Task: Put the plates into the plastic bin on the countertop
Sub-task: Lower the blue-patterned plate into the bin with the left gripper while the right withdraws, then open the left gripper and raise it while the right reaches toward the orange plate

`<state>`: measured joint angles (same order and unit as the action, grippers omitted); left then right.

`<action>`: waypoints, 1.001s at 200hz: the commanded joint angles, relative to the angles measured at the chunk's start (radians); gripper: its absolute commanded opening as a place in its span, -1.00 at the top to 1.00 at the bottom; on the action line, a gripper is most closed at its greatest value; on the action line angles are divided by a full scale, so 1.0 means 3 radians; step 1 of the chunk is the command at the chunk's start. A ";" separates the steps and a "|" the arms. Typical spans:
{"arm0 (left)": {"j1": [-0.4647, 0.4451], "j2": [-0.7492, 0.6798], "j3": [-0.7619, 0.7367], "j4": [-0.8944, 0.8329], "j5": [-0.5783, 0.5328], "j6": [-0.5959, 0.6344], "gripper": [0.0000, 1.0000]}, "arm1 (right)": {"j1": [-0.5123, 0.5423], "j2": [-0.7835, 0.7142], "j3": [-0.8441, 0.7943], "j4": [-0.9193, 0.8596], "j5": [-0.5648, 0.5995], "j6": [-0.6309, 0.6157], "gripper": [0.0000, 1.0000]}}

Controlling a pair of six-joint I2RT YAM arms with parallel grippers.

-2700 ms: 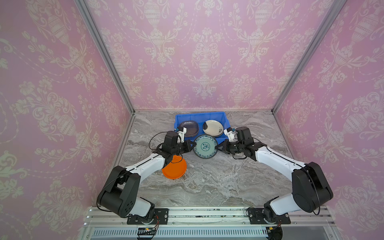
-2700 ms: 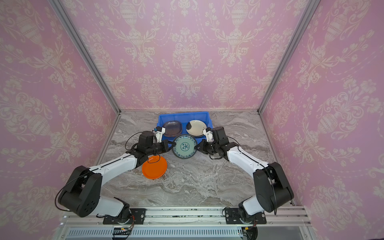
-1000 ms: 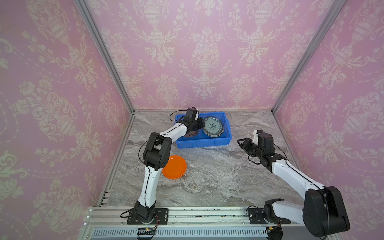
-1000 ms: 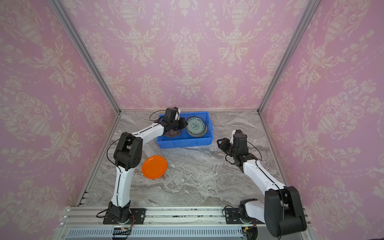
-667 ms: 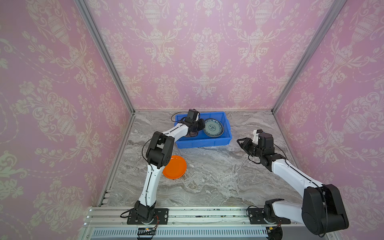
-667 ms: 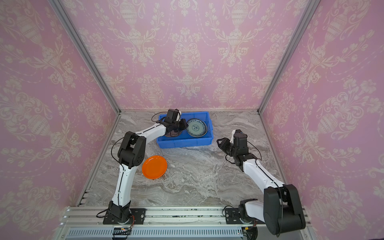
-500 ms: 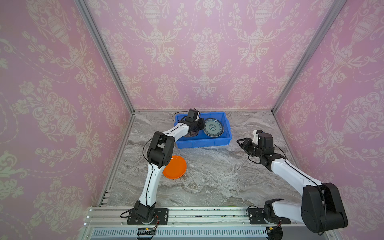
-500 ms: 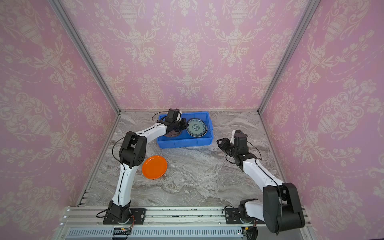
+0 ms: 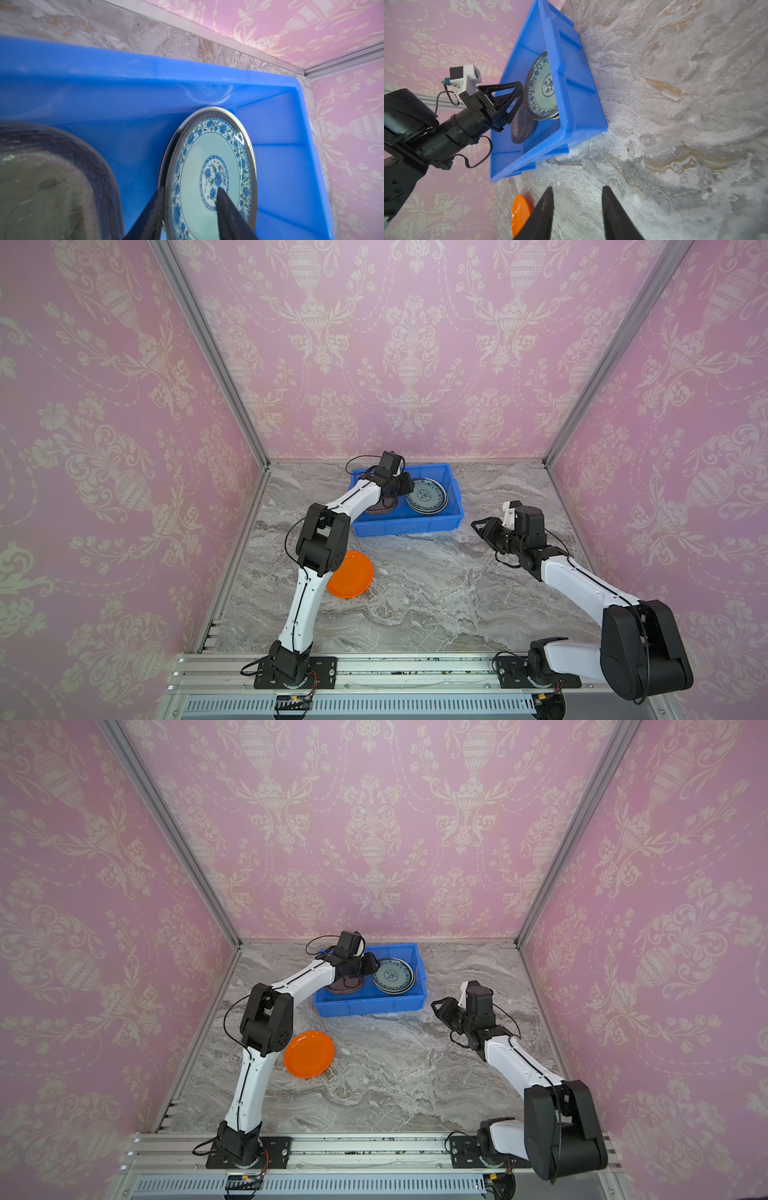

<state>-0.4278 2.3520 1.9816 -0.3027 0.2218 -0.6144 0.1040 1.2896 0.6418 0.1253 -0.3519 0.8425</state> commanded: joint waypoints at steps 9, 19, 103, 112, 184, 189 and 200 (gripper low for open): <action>-0.0025 0.0076 0.0225 -0.0304 -0.0170 0.0202 0.07 | -0.0029 -0.0033 0.0009 0.0007 -0.0026 0.0020 0.19; -0.0034 0.0097 0.0258 -0.0323 -0.0171 0.0202 0.06 | -0.0029 -0.0047 0.0015 -0.0007 -0.0020 0.0014 0.19; -0.0098 0.0196 0.0247 -0.0079 -0.0045 0.0156 0.00 | 0.0004 -0.0213 0.0057 -0.0131 -0.0088 -0.0036 0.22; -0.0098 0.0186 0.0222 -0.0018 -0.0005 0.0151 0.00 | 0.0037 -0.0308 0.0054 -0.0192 -0.0049 -0.0088 0.23; -0.0093 -0.0258 -0.0011 0.0646 0.0264 0.0178 -0.07 | 0.0462 -0.0322 0.0512 -0.0524 0.0165 -0.0391 0.25; -0.0093 -0.0301 -0.0028 0.0641 0.0275 0.0184 -0.07 | 0.0517 -0.0309 0.0548 -0.0542 0.0202 -0.0408 0.25; -0.0097 -0.0403 -0.0091 0.0673 0.0356 0.0187 -0.09 | 0.0643 -0.0278 0.0599 -0.0550 0.0255 -0.0430 0.26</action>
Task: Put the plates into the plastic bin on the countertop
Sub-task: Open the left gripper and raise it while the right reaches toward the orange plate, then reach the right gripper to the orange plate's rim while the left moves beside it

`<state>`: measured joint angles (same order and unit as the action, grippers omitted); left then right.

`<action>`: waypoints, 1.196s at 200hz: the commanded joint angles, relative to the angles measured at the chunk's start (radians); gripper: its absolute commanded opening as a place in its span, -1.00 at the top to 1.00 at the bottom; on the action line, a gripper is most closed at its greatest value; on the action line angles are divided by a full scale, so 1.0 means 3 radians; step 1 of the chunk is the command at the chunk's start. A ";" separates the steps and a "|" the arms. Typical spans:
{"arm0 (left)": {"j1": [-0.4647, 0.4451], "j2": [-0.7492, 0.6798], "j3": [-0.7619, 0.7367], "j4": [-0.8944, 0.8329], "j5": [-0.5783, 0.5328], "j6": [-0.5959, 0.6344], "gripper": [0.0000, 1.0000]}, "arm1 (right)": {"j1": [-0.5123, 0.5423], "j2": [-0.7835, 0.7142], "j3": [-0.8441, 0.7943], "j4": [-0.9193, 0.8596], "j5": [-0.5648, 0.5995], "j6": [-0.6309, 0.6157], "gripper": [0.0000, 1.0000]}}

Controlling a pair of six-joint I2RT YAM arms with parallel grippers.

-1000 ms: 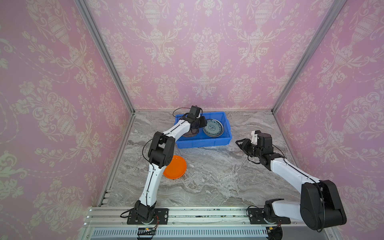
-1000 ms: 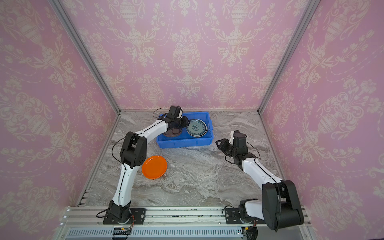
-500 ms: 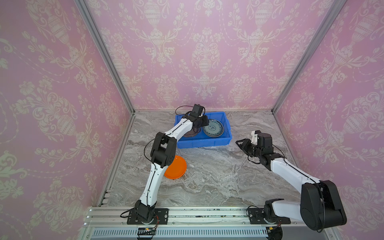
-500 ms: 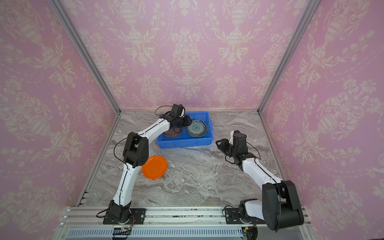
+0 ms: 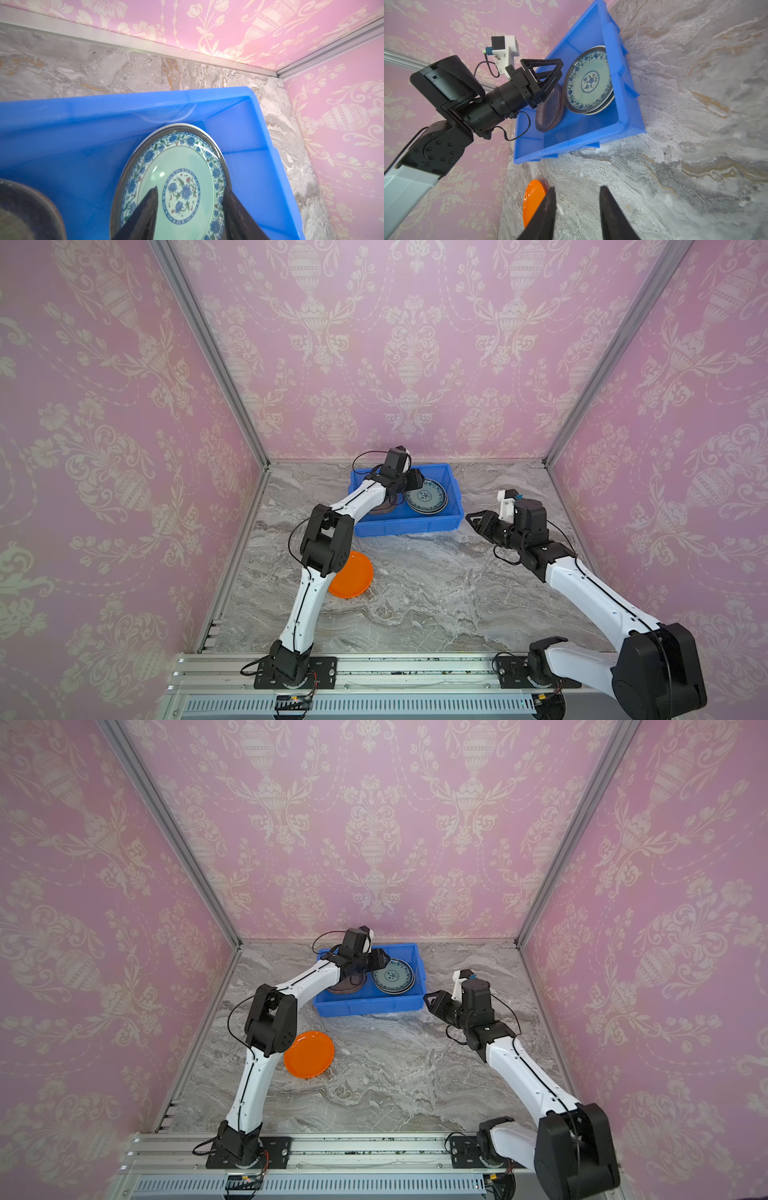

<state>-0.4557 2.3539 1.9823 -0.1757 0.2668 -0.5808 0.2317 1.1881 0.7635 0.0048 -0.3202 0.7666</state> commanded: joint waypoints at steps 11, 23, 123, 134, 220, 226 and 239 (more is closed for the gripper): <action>-0.0005 -0.0519 -0.0200 0.0302 0.0267 0.0061 -0.11 | 0.0327 0.0110 0.0230 -0.0134 0.0184 -0.0181 0.26; -0.0005 -0.0661 -0.0407 0.0427 0.0342 0.0032 -0.14 | 0.0432 0.0185 0.0263 -0.0098 0.0206 -0.0197 0.26; -0.0081 -0.2085 -0.1956 0.0212 0.0189 0.0254 -0.45 | 0.0954 0.0986 0.0847 0.0164 -0.0153 -0.0248 0.23; -0.0082 -0.2288 -0.2153 0.0058 0.0106 0.0325 -0.46 | 0.1013 0.1051 0.0865 0.0153 -0.0203 -0.0239 0.23; -0.0044 -0.3671 -0.3422 -0.0392 0.0213 0.0234 -0.58 | 0.1529 0.1462 0.1099 -0.0409 -0.0532 -0.0318 0.27; -0.0032 -0.3725 -0.3540 -0.0263 0.0319 0.0149 -0.58 | 0.1566 0.1507 0.1114 -0.0422 -0.0559 -0.0330 0.25; -0.0011 -0.3828 -0.3759 -0.0069 0.0425 -0.0027 -0.58 | 0.1606 0.1632 0.1174 -0.0451 -0.0630 -0.0333 0.18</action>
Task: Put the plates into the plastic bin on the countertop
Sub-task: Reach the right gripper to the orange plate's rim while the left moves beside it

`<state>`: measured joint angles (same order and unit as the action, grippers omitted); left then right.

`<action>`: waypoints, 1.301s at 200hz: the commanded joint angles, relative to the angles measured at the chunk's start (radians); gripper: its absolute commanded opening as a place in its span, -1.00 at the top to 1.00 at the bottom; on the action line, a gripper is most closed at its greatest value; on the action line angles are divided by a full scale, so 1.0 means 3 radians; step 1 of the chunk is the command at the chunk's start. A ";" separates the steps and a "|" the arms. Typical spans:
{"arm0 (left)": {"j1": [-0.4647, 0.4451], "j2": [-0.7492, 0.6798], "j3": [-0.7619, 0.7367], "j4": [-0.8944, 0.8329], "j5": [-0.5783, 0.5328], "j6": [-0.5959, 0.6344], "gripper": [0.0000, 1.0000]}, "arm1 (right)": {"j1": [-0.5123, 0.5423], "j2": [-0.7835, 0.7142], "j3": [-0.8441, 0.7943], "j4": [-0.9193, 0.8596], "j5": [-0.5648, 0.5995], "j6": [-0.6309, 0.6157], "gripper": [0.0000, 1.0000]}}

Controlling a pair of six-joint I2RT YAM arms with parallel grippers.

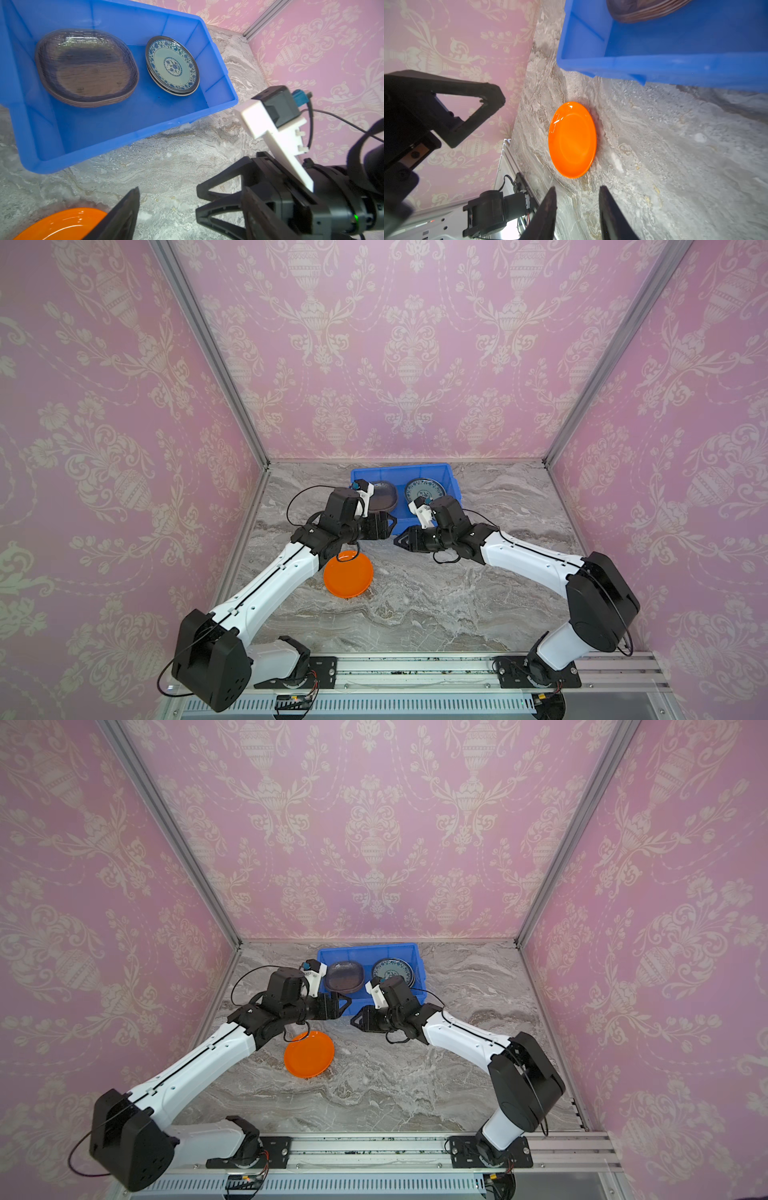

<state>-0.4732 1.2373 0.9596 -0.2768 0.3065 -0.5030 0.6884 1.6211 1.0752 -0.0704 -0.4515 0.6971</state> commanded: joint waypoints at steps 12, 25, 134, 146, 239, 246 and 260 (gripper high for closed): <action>0.0054 -0.0205 -0.0547 0.0450 0.0366 -0.0442 -0.58 | 0.0098 0.0318 0.0203 -0.0185 -0.0282 -0.0081 0.13; 0.0054 -0.0330 -0.0732 0.0641 0.0400 -0.0637 -0.58 | 0.0101 0.0435 0.0267 -0.0170 -0.0356 -0.0068 0.12; 0.0311 -0.1258 -0.1503 0.0570 0.0168 -0.0951 -0.61 | 0.0152 0.1330 0.0924 -0.0539 -0.0731 -0.0197 0.23; 0.0416 -0.1369 -0.1604 0.0654 0.0233 -0.1046 -0.61 | 0.0168 0.1391 0.0955 -0.0508 -0.0776 -0.0182 0.23; 0.0914 -0.1687 -0.1871 0.0907 0.0446 -0.1269 -0.62 | 0.0243 0.1700 0.1164 -0.0657 -0.0776 -0.0197 0.24; 0.0916 -0.1685 -0.1878 0.0921 0.0450 -0.1269 -0.62 | 0.0247 0.1717 0.1180 -0.0675 -0.0771 -0.0201 0.24; 0.0922 -0.1659 -0.1887 0.0945 0.0437 -0.1264 -0.62 | 0.0251 0.1764 0.1216 -0.0685 -0.0796 -0.0199 0.24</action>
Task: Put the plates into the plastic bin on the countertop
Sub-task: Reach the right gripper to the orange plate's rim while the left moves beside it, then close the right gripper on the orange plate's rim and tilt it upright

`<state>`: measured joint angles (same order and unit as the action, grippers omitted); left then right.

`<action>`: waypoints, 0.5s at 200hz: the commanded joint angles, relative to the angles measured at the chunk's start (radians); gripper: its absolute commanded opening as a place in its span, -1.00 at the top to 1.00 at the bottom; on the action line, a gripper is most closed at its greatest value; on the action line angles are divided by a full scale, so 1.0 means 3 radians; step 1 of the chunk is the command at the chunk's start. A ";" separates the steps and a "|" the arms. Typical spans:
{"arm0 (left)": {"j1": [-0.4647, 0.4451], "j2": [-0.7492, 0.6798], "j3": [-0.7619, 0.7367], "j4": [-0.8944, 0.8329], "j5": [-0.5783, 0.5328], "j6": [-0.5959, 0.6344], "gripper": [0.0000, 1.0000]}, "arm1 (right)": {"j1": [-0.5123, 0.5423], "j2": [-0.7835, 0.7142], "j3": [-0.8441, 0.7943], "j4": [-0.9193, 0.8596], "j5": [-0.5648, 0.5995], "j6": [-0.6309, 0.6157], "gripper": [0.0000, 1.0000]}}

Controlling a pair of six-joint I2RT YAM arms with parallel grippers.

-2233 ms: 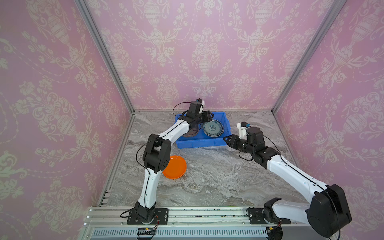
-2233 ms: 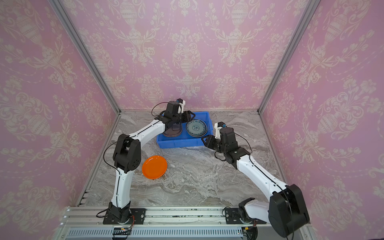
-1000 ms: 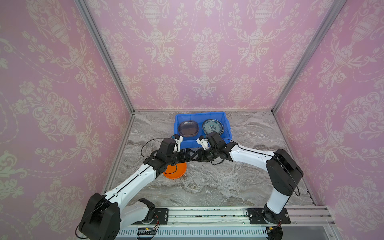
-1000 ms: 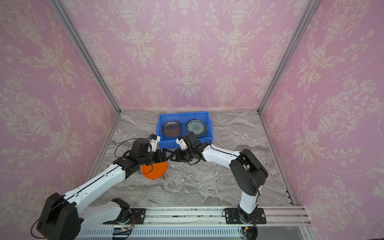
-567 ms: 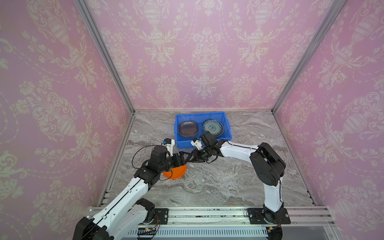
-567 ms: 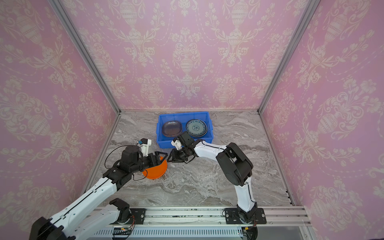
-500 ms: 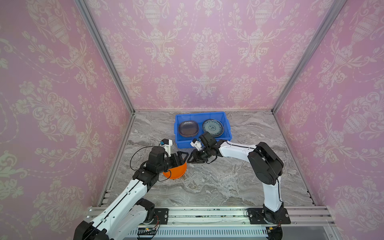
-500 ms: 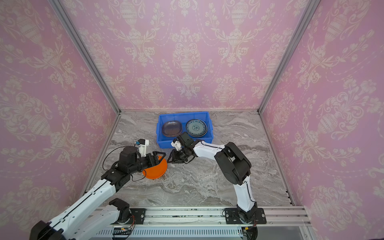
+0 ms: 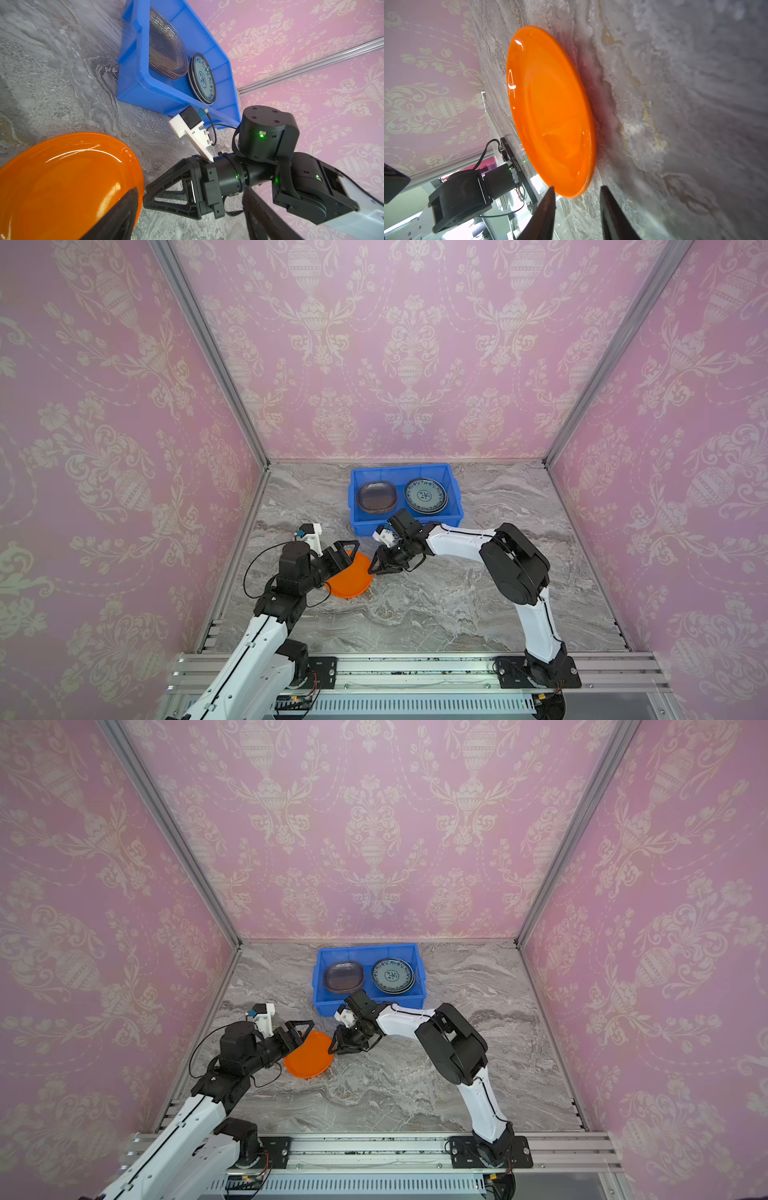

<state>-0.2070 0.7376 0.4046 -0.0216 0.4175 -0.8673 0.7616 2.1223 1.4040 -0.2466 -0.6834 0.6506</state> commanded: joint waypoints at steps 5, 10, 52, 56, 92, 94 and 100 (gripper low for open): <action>0.0038 0.0015 -0.0039 0.0107 0.0073 -0.0054 -0.62 | 0.0001 0.0116 0.0132 -0.0103 -0.0034 -0.0042 0.25; 0.0039 0.0025 -0.0040 0.0124 0.0073 -0.0054 -0.62 | 0.0007 0.0131 0.0141 -0.0103 -0.0037 -0.0041 0.25; 0.0040 0.0071 -0.0070 0.0183 0.0076 -0.0047 -0.62 | 0.0006 0.0207 0.0186 -0.0098 -0.0035 -0.0030 0.30; 0.0040 0.0074 -0.0073 0.0189 0.0078 -0.0049 -0.62 | 0.0003 0.0216 0.0192 -0.0102 -0.0035 -0.0026 0.31; 0.0038 0.0076 -0.0097 0.0191 0.0076 -0.0044 -0.62 | 0.0004 0.0301 0.0273 -0.0135 -0.0044 -0.0016 0.40; 0.0042 0.0077 -0.0100 0.0191 0.0076 -0.0040 -0.62 | 0.0004 0.0304 0.0274 -0.0134 -0.0043 -0.0016 0.40; 0.0041 0.0077 -0.0100 0.0186 0.0074 -0.0034 -0.62 | 0.0006 0.0314 0.0287 -0.0138 -0.0047 -0.0015 0.43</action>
<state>-0.2035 0.7620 0.3885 0.0212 0.4183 -0.8677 0.7616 2.1807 1.4551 -0.2569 -0.6907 0.6506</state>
